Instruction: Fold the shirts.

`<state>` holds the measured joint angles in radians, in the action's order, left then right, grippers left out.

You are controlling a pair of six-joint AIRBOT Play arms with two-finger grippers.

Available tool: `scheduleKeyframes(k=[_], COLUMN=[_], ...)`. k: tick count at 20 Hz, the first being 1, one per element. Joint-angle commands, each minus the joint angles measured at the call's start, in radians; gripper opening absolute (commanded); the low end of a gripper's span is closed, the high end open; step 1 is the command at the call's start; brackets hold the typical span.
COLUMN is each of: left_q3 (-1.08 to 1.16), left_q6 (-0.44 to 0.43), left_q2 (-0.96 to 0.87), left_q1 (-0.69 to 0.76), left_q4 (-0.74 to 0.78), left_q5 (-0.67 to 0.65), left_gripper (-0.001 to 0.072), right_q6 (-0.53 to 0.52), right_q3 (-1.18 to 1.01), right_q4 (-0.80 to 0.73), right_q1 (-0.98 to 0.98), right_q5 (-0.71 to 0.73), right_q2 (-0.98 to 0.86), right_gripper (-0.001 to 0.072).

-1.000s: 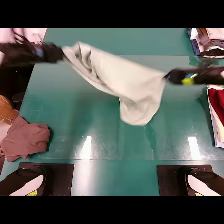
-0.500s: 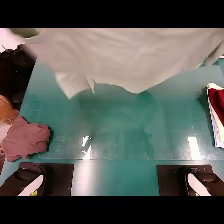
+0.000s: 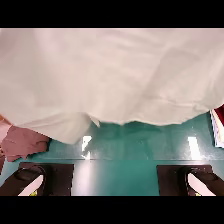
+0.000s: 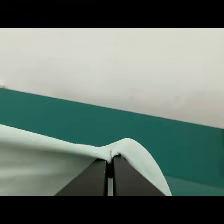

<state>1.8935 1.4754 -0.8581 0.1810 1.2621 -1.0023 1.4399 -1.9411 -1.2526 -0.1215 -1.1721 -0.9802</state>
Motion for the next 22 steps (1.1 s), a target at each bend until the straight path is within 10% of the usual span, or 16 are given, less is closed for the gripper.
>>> scheduleKeyframes(k=[1,7,15,16,17,18,22], left_q3=[-0.094,-0.483,-0.538,-0.537,-0.528,-0.511,-0.446], left_q6=[-0.006,0.002,0.018,0.018,0.022,0.033,0.034], left_q2=[-0.072,-0.347,-0.696,-0.696,-0.695,-0.695,-0.683], left_q1=[-0.001,-0.001,-0.001,-0.001,-0.002,-0.009,-0.094], left_q4=[0.087,0.089,0.090,0.089,0.090,0.092,0.090], left_q5=[-0.114,0.006,0.282,0.286,0.267,0.220,-0.145], left_gripper=[0.0024,0.0025,0.0027,0.0161,0.0466,0.0544,0.0546], right_q6=[0.037,0.037,0.037,0.037,0.037,0.037,0.010], right_q3=[-0.065,-0.065,-0.065,-0.065,-0.066,-0.066,-0.065], right_q4=[-0.005,0.001,0.005,0.005,0.010,0.035,0.110], right_q1=[0.001,-0.049,-0.109,-0.106,-0.098,-0.088,-0.010], right_q5=[-0.109,-0.282,-0.093,-0.086,-0.088,-0.096,-0.253], right_q2=[-0.156,-0.564,-0.921,-0.925,-0.922,-0.914,-0.833], right_gripper=[0.0019,0.0019,0.0021,0.0036,0.0220,0.0325,0.0324])
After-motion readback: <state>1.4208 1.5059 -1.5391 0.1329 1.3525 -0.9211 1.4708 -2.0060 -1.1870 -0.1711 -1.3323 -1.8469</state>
